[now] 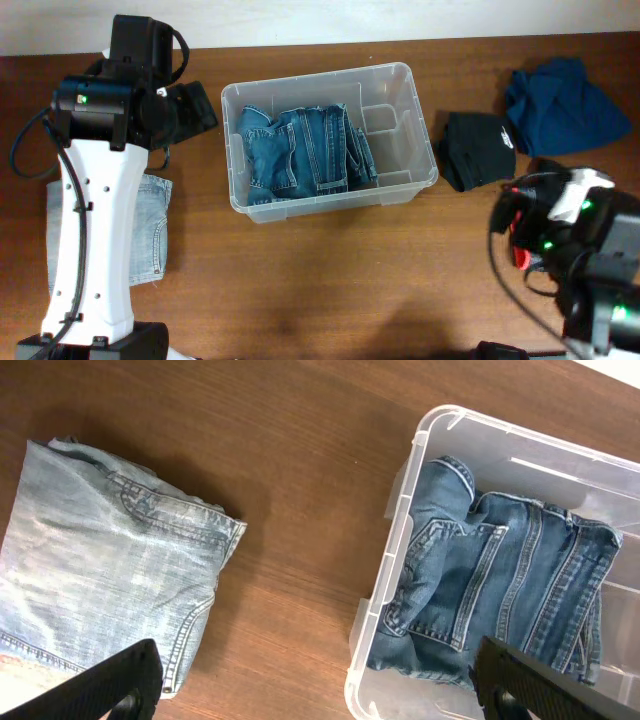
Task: Pack container
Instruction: 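Move the right gripper toward the black-and-grey garment with red trim, then grasp the black-and-grey garment with the right gripper and drag it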
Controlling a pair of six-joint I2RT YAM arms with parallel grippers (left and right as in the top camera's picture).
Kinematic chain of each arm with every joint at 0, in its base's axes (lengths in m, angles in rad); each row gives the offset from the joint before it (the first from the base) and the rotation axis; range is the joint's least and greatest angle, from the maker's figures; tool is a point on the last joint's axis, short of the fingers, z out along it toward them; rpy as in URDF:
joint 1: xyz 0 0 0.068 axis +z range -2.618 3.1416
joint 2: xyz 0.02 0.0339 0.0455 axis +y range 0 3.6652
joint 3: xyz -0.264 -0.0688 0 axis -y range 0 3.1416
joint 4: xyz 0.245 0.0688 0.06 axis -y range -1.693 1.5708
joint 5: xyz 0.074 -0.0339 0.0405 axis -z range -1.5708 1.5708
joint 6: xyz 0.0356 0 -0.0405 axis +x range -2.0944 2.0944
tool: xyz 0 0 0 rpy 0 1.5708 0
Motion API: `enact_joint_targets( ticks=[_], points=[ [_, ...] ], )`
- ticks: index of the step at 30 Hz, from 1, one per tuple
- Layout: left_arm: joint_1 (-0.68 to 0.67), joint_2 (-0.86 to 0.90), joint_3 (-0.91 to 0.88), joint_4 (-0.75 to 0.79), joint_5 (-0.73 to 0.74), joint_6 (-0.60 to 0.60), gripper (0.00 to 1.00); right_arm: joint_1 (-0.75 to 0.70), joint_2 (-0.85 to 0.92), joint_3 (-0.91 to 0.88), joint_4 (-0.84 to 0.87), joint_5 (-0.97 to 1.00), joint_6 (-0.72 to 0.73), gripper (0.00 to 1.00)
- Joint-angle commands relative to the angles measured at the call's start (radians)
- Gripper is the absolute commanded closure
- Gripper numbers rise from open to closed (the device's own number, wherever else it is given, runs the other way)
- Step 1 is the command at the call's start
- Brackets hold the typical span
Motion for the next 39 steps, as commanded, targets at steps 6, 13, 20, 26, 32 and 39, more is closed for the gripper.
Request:
enact_joint_targets(
  ticks=[6,13,20,26,32,39],
  points=[
    [0.004,0.004,-0.002,0.0,-0.001,0.01,0.01,-0.348,0.269,0.131,-0.147,-0.161,-0.162,0.01],
    [0.004,0.004,-0.002,-0.001,0.0,0.01,0.01,-0.469,0.466,0.139,-0.101,-0.153,-0.173,0.01],
    [0.004,0.004,-0.002,0.0,-0.001,0.01,0.01,-0.621,0.522,0.138,-0.026,-0.096,-0.041,0.01],
    [0.004,0.004,-0.002,0.0,-0.001,0.01,0.01,-0.748,0.524,0.119,-0.011,-0.143,-0.003,0.02],
    [0.004,0.004,-0.002,0.0,-0.001,0.01,0.01,-0.782,0.546,0.04,0.057,-0.139,0.016,0.01],
    [0.004,0.004,-0.002,0.0,-0.001,0.01,0.01,-0.827,0.633,-0.002,0.11,-0.185,0.011,0.02]
  ],
)
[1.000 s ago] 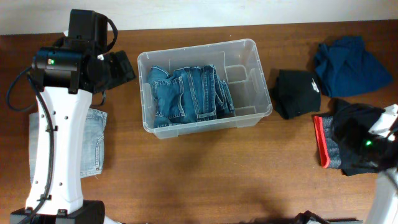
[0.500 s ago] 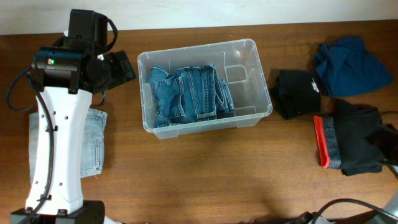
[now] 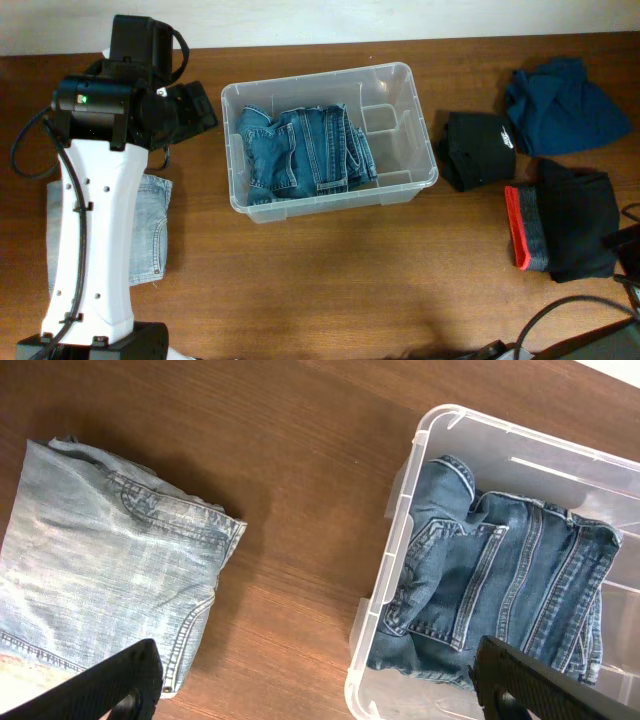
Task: Pack container
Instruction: 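Grasp the black-and-grey garment with the right gripper and drag it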
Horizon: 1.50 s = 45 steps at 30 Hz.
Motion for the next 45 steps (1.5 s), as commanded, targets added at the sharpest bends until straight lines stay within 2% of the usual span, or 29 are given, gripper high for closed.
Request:
enact_joint_targets(
  ticks=[1,7,14,18,29,32,40,45],
  points=[
    [0.004,0.004,-0.002,0.0,-0.001,0.01,0.01,-0.012,0.052,-0.013,0.019,-0.034,0.003,0.01],
    [0.004,0.004,-0.002,0.0,-0.001,0.01,0.01,-0.011,0.154,-0.013,0.074,-0.137,0.001,0.01],
    [0.004,0.004,-0.002,0.0,-0.001,0.01,0.01,-0.011,0.262,-0.017,0.114,-0.146,-0.011,0.0],
    [0.004,0.004,-0.002,0.0,-0.001,0.01,0.01,-0.012,0.271,-0.04,0.15,-0.149,-0.018,0.06],
    [0.004,0.004,-0.002,0.0,-0.001,0.01,0.01,-0.012,0.271,-0.11,0.263,-0.145,-0.016,0.04],
    [0.004,0.004,-0.002,0.0,-0.001,0.01,0.01,-0.011,0.271,-0.148,0.321,-0.147,0.023,0.0],
    [0.004,0.004,-0.002,0.0,0.0,0.01,0.01,-0.011,0.271,-0.285,0.54,-0.265,0.031,0.01],
    [0.004,0.004,-0.002,0.0,-0.001,0.01,0.01,-0.011,0.271,-0.332,0.644,-0.419,0.003,0.01]
  ],
)
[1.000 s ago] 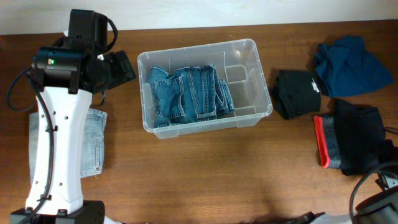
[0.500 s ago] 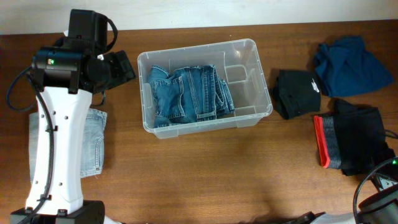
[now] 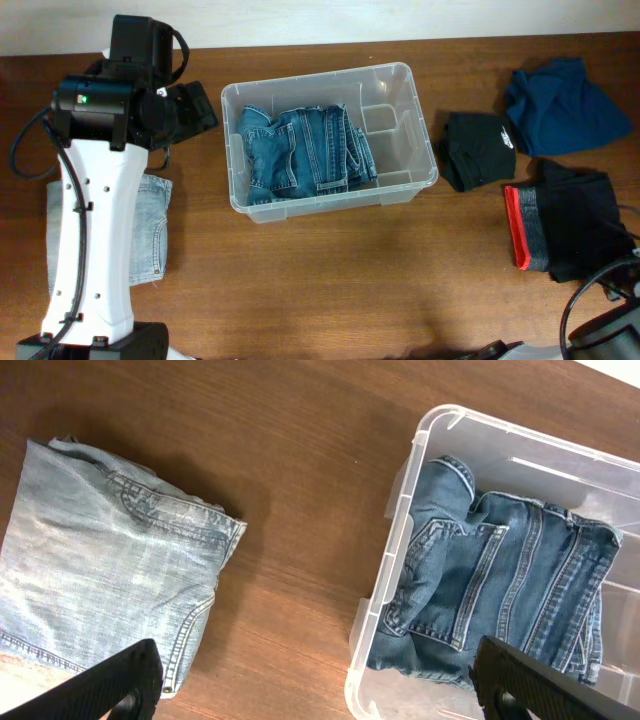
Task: Pack container
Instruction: 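Grasp the black-and-grey garment with the right gripper and drag it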
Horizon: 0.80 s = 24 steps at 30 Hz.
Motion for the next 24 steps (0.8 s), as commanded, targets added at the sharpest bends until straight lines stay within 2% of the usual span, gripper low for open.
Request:
enact_joint_targets(
  ticks=[1,10,13,15,19,22,24],
  points=[
    [0.004,0.004,-0.002,0.0,0.0,0.01,0.01,0.004,0.051,-0.072,0.009,-0.18,-0.014,0.01],
    [0.004,0.004,-0.002,0.0,-0.001,0.01,0.01,0.004,0.051,-0.072,0.005,-0.327,-0.058,0.0],
    [0.004,0.004,-0.002,0.0,-0.001,0.01,0.01,0.004,0.051,-0.072,-0.007,-0.326,-0.071,0.06],
    [0.004,0.004,-0.002,0.0,-0.001,0.01,0.01,0.004,0.051,-0.072,-0.014,-0.326,-0.094,0.12],
    [0.004,0.004,-0.002,0.0,-0.001,0.01,0.01,0.004,0.051,-0.072,-0.03,-0.316,-0.121,0.4],
    [0.004,0.004,-0.002,0.0,-0.001,0.01,0.01,0.004,0.051,-0.072,-0.032,-0.31,-0.121,0.44],
    [0.004,0.004,-0.002,0.0,-0.001,0.01,0.01,0.004,0.051,-0.072,-0.032,-0.31,-0.12,0.56]
  ],
)
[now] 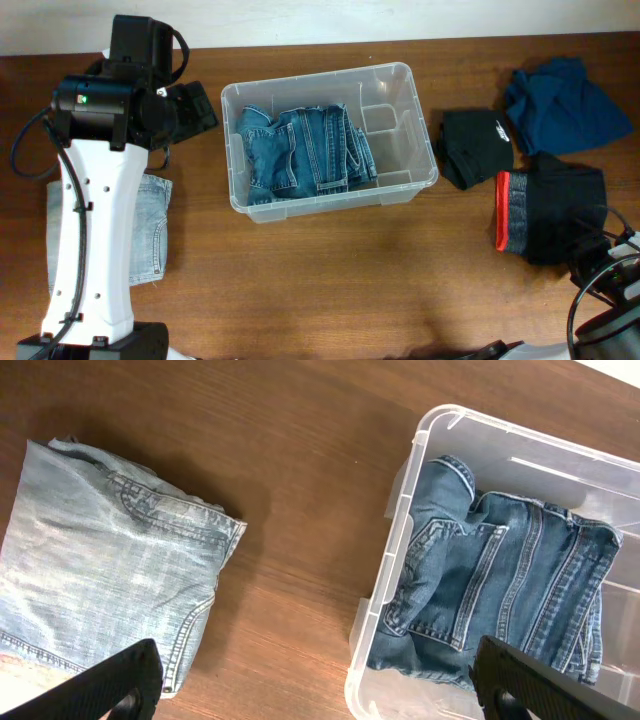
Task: Pack container
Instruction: 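Grasp the black-and-grey garment with the right gripper and drag it, then lift the black-and-grey garment with the right gripper toward the bin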
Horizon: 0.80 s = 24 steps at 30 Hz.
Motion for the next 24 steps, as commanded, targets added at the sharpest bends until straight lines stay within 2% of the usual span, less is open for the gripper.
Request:
enact_joint_targets(
  ticks=[1,4,10,14,24],
  points=[
    [0.004,0.004,-0.002,0.0,-0.001,0.01,0.01,0.006,0.016,-0.013,-0.003,-0.008,-0.019,0.61],
    [0.004,0.004,-0.002,0.0,-0.001,0.01,0.01,0.006,0.016,-0.013,-0.012,-0.003,-0.027,0.71],
    [0.004,0.004,-0.002,0.0,-0.001,0.01,0.01,0.006,0.002,-0.009,-0.015,-0.004,-0.044,0.83],
    [0.004,0.004,-0.002,0.0,-0.001,0.01,0.01,0.006,-0.08,0.006,-0.046,-0.003,-0.041,0.96],
    [0.004,0.004,-0.002,0.0,-0.001,0.01,0.01,0.018,-0.383,0.061,-0.169,0.031,-0.007,0.96]
  ],
)
